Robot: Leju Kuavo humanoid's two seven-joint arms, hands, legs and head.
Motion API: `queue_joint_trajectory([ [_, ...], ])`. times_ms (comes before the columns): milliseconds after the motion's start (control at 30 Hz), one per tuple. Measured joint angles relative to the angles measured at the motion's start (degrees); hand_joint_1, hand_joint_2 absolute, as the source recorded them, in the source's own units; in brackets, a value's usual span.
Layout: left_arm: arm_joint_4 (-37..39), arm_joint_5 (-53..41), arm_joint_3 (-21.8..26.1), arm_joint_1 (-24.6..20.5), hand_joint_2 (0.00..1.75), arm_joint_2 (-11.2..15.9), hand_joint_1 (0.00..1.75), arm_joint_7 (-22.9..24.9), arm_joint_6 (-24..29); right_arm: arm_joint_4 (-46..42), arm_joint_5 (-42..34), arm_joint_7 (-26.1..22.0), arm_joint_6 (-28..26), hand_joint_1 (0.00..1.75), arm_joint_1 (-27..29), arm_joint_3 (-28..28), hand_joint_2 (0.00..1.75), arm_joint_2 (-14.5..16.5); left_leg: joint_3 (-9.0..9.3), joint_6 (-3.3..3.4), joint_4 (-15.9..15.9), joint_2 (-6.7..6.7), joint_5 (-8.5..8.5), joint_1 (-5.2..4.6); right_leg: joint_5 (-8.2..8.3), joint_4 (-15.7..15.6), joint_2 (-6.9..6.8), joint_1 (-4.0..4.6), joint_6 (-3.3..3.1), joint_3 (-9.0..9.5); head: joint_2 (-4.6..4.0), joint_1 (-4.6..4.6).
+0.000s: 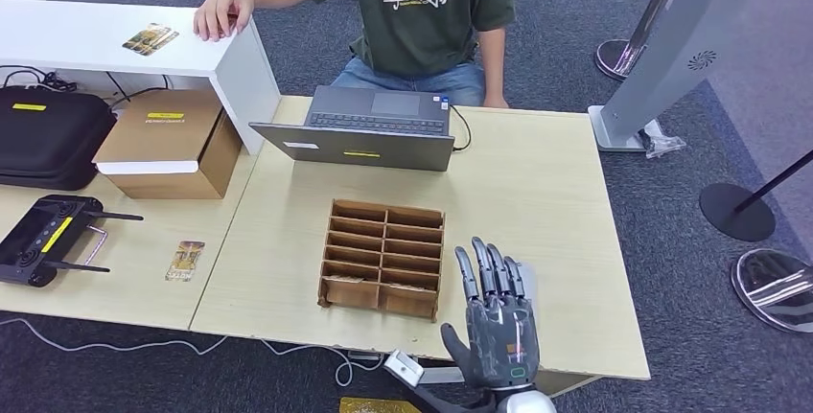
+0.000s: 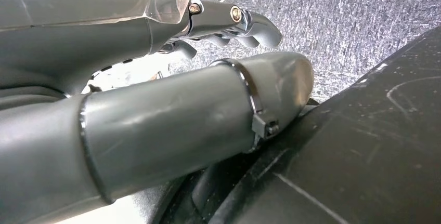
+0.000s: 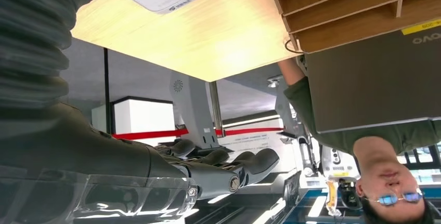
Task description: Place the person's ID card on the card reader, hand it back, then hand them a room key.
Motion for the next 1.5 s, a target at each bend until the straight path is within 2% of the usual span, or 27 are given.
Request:
queue_joint_trajectory([
  [267, 0.00, -0.13, 0.03, -0.05, 0.00, -0.08, 0.00, -0.31, -0.34, 2.68, -0.20, -1.36, 0.43, 0.00, -1.72, 0.28, 1.75, 1.25, 0.02, 0.00, 0.00, 0.00, 0.00, 0.00, 0.00, 0.00, 0.00, 0.00, 0.00, 0.01, 0.00, -0.01],
  [733, -0.01, -0.26, 0.54, -0.40, 0.00, -0.45, 0.00, -0.27, -1.50, 12.99, -0.92, -4.70, 2.39, 0.00, -7.68, 1.66, 1.75, 3.81, 0.05, 0.00, 0.00, -0.01, 0.00, -0.01, 0.00, 0.01, 0.00, 0.00, 0.00, 0.05, 0.00, 0.00],
  [1200, -0.01, -0.84, 1.00, -0.79, 0.00, -0.81, 0.00, 0.15, -2.69, 18.42, -3.04, -3.37, 6.08, 0.00, -12.55, 3.30, 1.75, 5.65, 0.06, 0.00, 0.00, -0.01, 0.00, 0.00, 0.00, 0.01, 0.01, 0.00, 0.00, 0.05, 0.00, -0.01],
  [1500, -0.01, -1.15, 1.09, -1.16, 0.00, -1.02, 0.00, 0.15, -3.58, 23.01, -5.00, -3.02, 6.37, 0.00, -16.70, 5.44, 1.75, 6.98, 0.07, -0.01, 0.00, -0.01, 0.01, 0.00, 0.00, 0.02, 0.02, 0.00, 0.00, 0.05, 0.00, -0.01],
])
